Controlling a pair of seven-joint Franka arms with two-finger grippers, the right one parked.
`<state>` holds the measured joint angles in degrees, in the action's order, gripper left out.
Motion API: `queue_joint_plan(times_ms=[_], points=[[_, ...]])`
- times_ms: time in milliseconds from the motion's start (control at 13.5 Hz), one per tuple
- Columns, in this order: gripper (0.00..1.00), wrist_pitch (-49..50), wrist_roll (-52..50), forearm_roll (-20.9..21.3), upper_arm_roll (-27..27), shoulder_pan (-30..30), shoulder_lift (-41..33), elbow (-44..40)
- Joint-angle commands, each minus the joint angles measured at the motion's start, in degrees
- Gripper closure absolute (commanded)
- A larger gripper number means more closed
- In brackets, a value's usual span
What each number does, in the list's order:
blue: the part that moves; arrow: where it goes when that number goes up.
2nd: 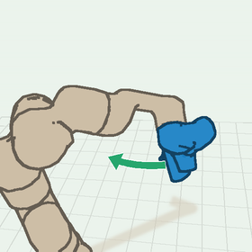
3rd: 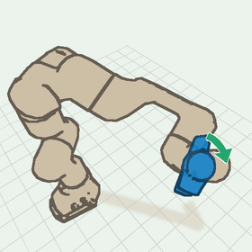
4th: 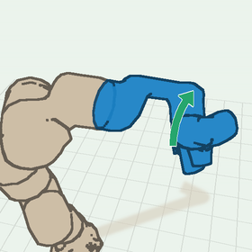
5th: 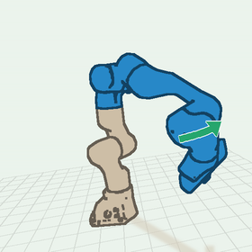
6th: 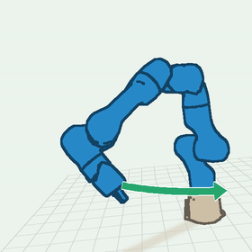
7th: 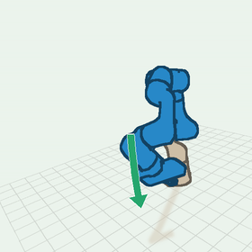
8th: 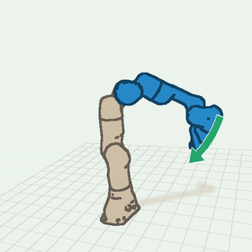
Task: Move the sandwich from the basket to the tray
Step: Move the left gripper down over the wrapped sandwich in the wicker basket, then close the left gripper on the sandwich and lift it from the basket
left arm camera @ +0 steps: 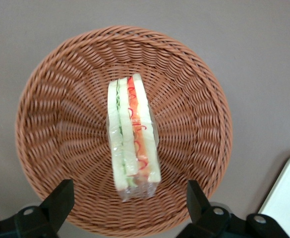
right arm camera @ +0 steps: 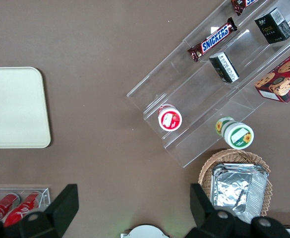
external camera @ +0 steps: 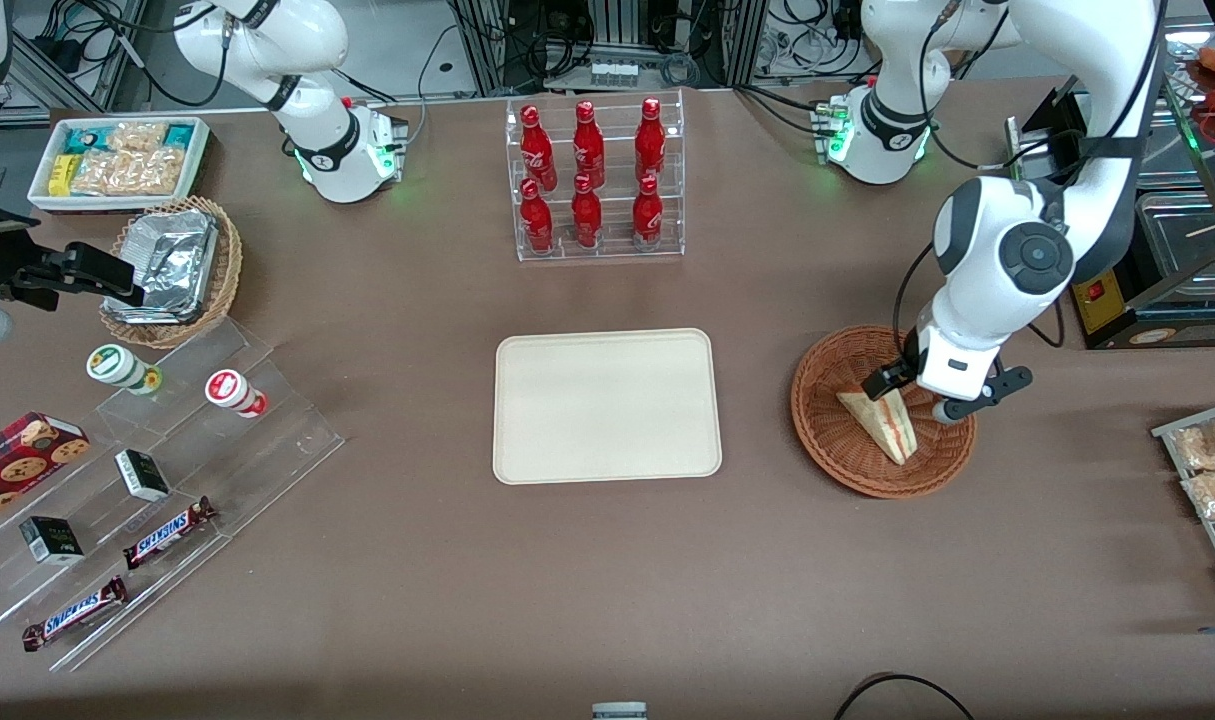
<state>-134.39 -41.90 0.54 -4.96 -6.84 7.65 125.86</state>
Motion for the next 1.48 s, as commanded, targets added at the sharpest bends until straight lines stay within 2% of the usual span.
queue_joint_plan(times_ms=[0,667,889,963,1037,1111,1407], points=[[0.0,-3.07,-11.15,0.25,0.12,-0.19,2.1,0.27],[0.0,-5.18,-13.56,0.51,0.12,-0.19,7.37,-0.08],[0.0,-5.53,-13.65,3.23,0.12,-0.19,8.52,-0.17],[0.2,-5.54,-13.65,3.24,0.12,-0.19,8.87,-0.43],[0.62,-5.45,-13.56,3.33,0.12,-0.19,8.96,-0.61],[1.0,-5.53,-13.3,3.33,0.12,-0.19,9.05,-0.61],[1.0,-4.05,-13.04,4.47,0.12,-0.19,8.88,-2.36]])
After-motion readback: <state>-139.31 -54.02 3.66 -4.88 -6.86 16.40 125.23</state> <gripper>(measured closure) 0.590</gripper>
